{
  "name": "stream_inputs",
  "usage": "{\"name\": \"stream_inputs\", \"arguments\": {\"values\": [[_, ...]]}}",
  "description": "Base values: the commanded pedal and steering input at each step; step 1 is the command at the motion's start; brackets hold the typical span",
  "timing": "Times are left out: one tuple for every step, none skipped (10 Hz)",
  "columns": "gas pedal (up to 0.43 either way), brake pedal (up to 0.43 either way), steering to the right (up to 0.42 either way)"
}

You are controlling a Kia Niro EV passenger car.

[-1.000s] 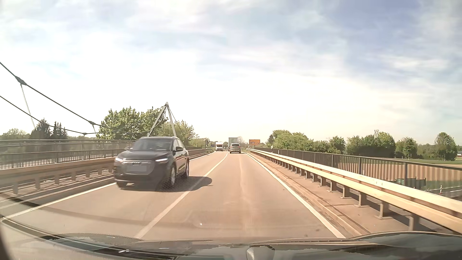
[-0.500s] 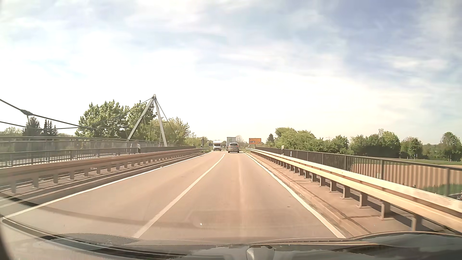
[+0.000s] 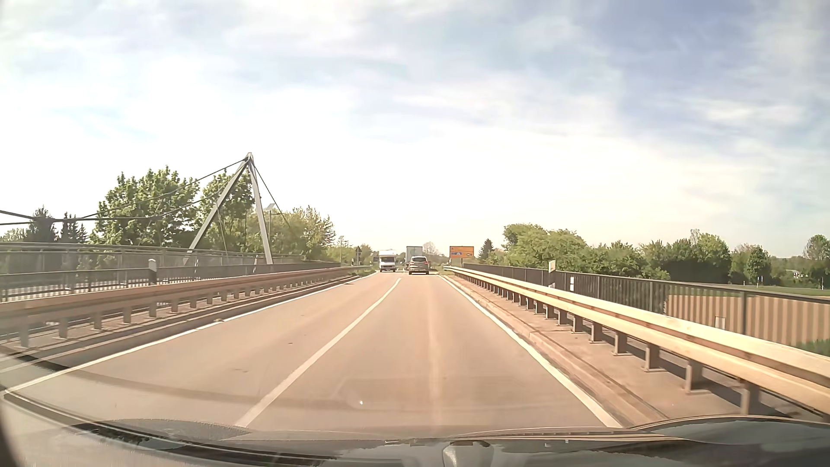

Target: Follow the waypoints while adhering to traffic rules and regulations

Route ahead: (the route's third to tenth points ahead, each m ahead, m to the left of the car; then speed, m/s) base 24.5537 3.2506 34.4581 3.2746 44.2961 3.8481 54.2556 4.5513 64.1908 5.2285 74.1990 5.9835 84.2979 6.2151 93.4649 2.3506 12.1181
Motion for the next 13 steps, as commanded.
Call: {"name": "stream_inputs", "arguments": {"values": [[0.047,0.0,0.0],[0.02,0.0,0.0],[0.0,0.0,0.0],[0.0,0.0,0.0],[0.0,0.0,-0.001],[0.0,0.0,-0.001],[0.0,0.0,-0.001],[0.0,0.0,-0.001],[0.0,0.0,-0.002],[0.0,0.0,-0.002],[0.0,0.0,-0.002],[0.0,0.0,-0.002],[0.008,0.0,-0.002]]}}
